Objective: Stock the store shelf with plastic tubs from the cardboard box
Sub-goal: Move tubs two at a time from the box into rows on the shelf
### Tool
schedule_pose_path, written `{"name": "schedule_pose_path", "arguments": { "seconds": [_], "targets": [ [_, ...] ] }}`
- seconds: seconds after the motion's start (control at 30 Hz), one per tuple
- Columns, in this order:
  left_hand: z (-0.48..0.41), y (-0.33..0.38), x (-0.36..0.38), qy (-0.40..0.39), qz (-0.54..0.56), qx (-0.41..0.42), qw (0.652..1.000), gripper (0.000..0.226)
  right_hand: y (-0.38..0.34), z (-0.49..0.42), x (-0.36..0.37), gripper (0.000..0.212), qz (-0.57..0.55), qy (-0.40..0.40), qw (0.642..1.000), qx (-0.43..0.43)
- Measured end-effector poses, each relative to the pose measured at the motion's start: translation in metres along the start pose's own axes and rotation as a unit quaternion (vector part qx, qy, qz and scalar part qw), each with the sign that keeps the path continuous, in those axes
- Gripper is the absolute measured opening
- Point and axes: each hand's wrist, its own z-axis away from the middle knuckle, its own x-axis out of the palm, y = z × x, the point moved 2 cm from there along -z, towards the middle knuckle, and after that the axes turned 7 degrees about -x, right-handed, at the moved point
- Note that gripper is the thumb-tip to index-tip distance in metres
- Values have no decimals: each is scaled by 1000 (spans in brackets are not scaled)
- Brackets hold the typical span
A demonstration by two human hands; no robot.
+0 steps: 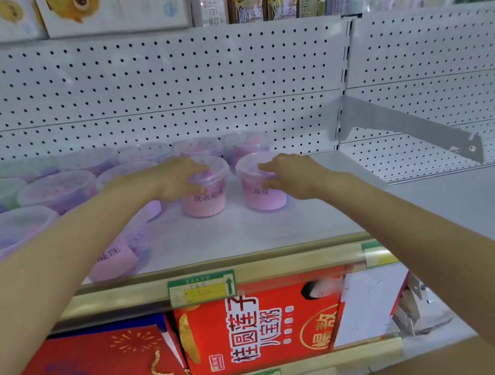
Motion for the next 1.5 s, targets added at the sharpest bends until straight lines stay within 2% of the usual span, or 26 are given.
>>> {"name": "schedule_pose_path", "arguments": {
  "seconds": [0.17, 0.33, 0.47, 0.63, 0.8, 0.9, 1.0, 1.1, 1.17, 1.27, 1.4, 1.5],
  "targets": [
    [-7, -14, -3, -18, -1, -8, 1000, 57, 10, -13, -7, 49, -93, -80, 992, -2],
    [-11, -13, -6, -23, -12, -15, 1000, 56, 16, -17, -4, 52, -195, -53, 979, 36],
    [-10, -10, -8, -7, -28, -22, 999, 55, 12, -27, 5, 47, -171, -5, 985, 35],
    [-11, -9, -6, 2, -13, -37, 999, 55, 17, -26, 6, 39, -193, 22, 980, 36],
    [-12, -10, -2, -4, -3, -35, 999, 55, 18, -26, 4, 39, -160, 10, 987, 5],
    [-12, -16, 6, -2, 44, -26, 999, 56, 22, -27, 3, 38, -146, 6, 989, -7],
    [-6, -14, 9, 15, 37, -21, 999, 56, 20, -28, 3, 41, -146, -10, 989, -6],
    [5, 5, 6, 69, 24, -17, 997, 65, 18, -18, 6, 61, -173, -26, 984, -24],
    [13, 28, 3, 116, 35, 18, 992, 66, 21, 4, 5, 70, -168, 25, 985, -22],
    [23, 72, 4, 189, 3, 99, 977, 63, 37, 62, -2, 66, -136, 115, 984, -8],
    [37, 157, 15, 229, 17, 188, 955, 71, 69, 154, 6, 61, -21, 105, 994, 38],
    [53, 234, 39, 228, 47, 280, 931, 61, 89, 231, 22, 53, 3, 126, 985, 116]
  ]
}}
